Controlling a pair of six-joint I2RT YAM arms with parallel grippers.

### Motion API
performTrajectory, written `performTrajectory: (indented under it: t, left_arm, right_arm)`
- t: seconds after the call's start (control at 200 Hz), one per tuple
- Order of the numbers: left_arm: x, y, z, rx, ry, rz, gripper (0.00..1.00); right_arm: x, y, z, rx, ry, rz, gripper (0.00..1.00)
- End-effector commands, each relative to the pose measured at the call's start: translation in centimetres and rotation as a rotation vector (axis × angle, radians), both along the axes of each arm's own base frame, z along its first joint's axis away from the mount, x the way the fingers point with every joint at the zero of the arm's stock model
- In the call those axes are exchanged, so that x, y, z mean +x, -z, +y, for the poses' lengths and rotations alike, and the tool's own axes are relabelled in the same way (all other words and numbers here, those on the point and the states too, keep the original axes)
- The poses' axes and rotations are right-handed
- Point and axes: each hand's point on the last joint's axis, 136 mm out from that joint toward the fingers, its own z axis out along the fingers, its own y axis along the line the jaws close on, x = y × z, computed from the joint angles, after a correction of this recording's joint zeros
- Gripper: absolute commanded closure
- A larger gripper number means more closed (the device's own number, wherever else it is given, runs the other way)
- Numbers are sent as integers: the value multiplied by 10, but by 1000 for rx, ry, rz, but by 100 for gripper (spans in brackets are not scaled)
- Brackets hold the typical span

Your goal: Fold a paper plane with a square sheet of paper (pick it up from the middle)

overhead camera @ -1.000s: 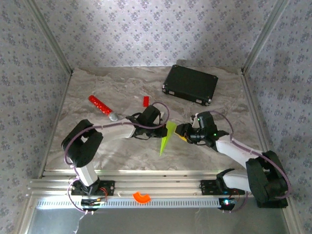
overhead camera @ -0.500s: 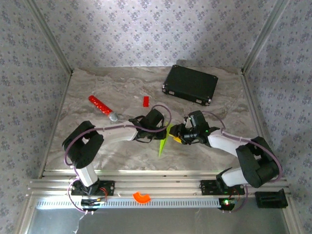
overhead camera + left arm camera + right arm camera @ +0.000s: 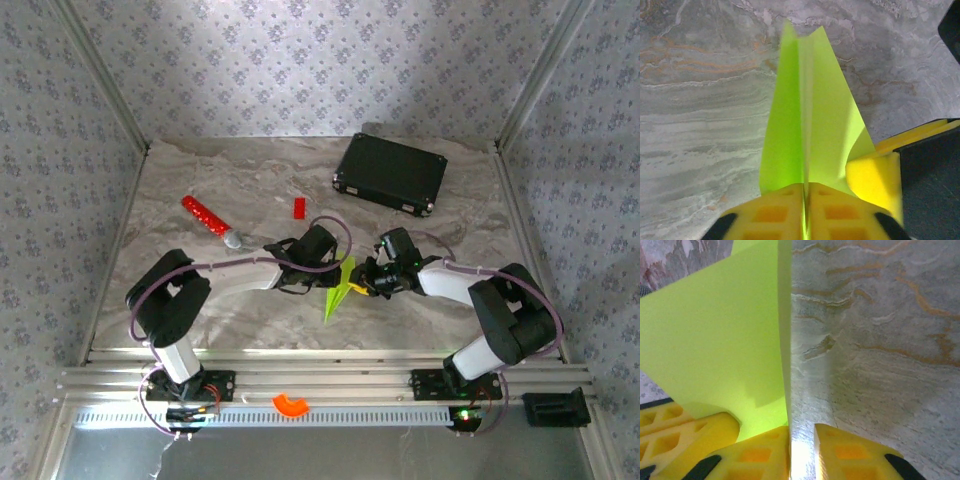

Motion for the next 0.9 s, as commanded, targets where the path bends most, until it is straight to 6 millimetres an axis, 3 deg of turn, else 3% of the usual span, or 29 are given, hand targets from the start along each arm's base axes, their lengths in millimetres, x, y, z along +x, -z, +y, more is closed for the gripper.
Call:
performTrajectory:
  t: [0.0, 0.12, 0.395, 0.895]
  left_arm:
    - [-8, -13, 0, -14, 18, -1, 80]
    - [-16, -20, 0, -16, 48, 5, 71]
    - [-37, -16, 1, 14, 103, 41, 66]
    - [-36, -5, -4, 57, 113, 41, 65]
  right_arm:
    - [-1, -1, 2, 25, -4, 8, 85]
    - [0, -3, 3, 37, 5, 7, 90]
    - [1, -1, 2, 34, 12, 5, 91]
    - [0, -2, 3, 40, 10, 5, 91]
